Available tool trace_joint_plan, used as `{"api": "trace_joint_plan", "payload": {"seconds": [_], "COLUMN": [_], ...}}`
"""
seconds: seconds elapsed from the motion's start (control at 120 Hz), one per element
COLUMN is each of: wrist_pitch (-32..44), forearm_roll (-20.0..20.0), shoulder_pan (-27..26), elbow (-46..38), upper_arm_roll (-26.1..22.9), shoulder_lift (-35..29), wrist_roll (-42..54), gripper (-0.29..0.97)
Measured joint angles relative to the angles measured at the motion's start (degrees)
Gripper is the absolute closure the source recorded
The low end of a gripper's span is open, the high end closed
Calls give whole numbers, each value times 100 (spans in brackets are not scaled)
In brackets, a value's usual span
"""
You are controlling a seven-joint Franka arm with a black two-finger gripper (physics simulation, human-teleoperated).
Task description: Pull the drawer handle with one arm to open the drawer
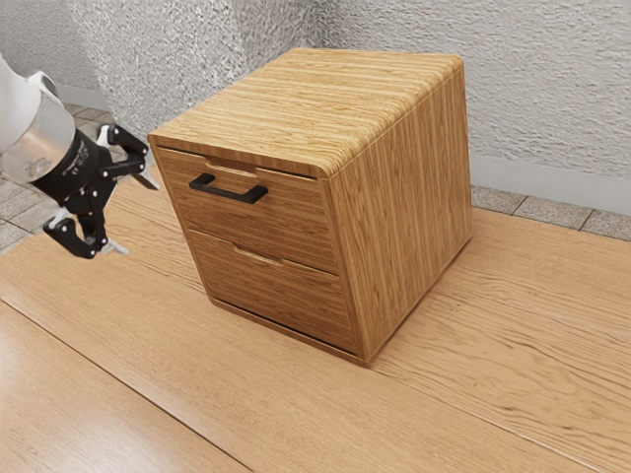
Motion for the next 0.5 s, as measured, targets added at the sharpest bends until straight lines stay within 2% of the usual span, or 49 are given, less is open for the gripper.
{"api": "trace_joint_plan", "payload": {"seconds": [0.5], "wrist_pitch": [248], "forearm_roll": [-28], "shoulder_pan": [-55], "elbow": [527], "upper_arm_roll": [-79], "shoulder_lift": [667], "wrist_roll": [-138], "gripper": [0]}}
